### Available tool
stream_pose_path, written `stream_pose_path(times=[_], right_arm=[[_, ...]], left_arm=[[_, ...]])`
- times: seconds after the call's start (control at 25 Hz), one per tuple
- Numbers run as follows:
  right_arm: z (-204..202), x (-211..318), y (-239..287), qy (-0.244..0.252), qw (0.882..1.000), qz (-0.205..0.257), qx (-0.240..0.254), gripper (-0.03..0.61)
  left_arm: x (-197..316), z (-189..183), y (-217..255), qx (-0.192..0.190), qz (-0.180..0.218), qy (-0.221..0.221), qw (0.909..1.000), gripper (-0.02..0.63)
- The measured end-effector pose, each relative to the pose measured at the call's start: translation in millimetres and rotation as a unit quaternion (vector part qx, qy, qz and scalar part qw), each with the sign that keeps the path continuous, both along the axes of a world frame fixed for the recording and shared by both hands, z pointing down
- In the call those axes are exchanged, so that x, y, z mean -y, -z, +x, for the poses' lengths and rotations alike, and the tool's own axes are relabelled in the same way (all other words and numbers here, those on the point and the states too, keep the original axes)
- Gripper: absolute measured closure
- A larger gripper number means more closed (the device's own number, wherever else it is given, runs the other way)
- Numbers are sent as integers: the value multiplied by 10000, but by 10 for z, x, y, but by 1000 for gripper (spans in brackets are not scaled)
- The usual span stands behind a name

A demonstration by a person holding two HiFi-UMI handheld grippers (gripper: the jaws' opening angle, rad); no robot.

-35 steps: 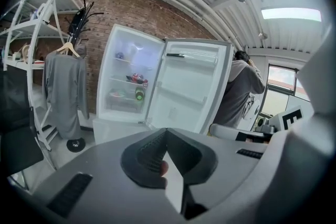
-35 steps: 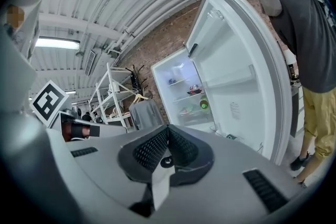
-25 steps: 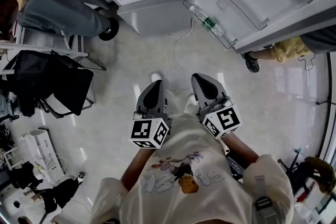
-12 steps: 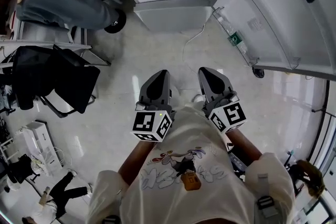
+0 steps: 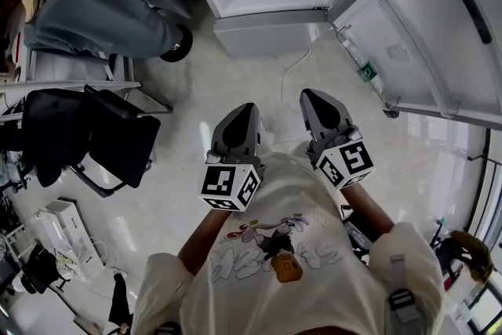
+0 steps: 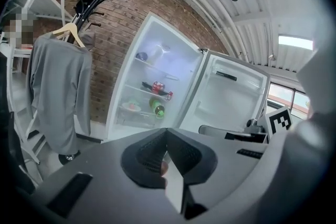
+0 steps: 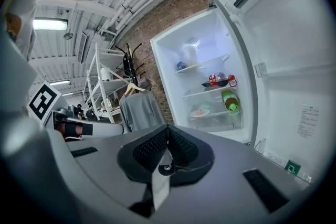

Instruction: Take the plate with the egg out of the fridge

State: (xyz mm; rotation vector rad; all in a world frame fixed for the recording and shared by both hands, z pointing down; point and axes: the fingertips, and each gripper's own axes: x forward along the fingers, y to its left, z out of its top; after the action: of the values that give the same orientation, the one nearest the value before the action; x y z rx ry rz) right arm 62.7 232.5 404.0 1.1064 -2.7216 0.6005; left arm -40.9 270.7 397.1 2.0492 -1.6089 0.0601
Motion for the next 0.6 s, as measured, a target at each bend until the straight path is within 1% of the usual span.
stream_pose_path(times=[0.12, 0.24, 0.44, 0.6], right_arm=[[-138, 27, 25, -64, 10000, 39, -20, 574], [-229, -16, -6, 18, 9999, 34, -106, 574], [-286, -3, -73, -4, 9997, -180, -153, 574], [-407, 171, -45, 168, 9998, -114, -89, 574]], left_arm=[[26, -158, 13, -63, 19, -77, 9999, 604], [52, -285, -39, -135, -4, -75, 9999, 604], [88, -341, -74, -260, -41, -46, 9996, 604], [220, -372, -106, -246, -113, 18, 9996, 604]])
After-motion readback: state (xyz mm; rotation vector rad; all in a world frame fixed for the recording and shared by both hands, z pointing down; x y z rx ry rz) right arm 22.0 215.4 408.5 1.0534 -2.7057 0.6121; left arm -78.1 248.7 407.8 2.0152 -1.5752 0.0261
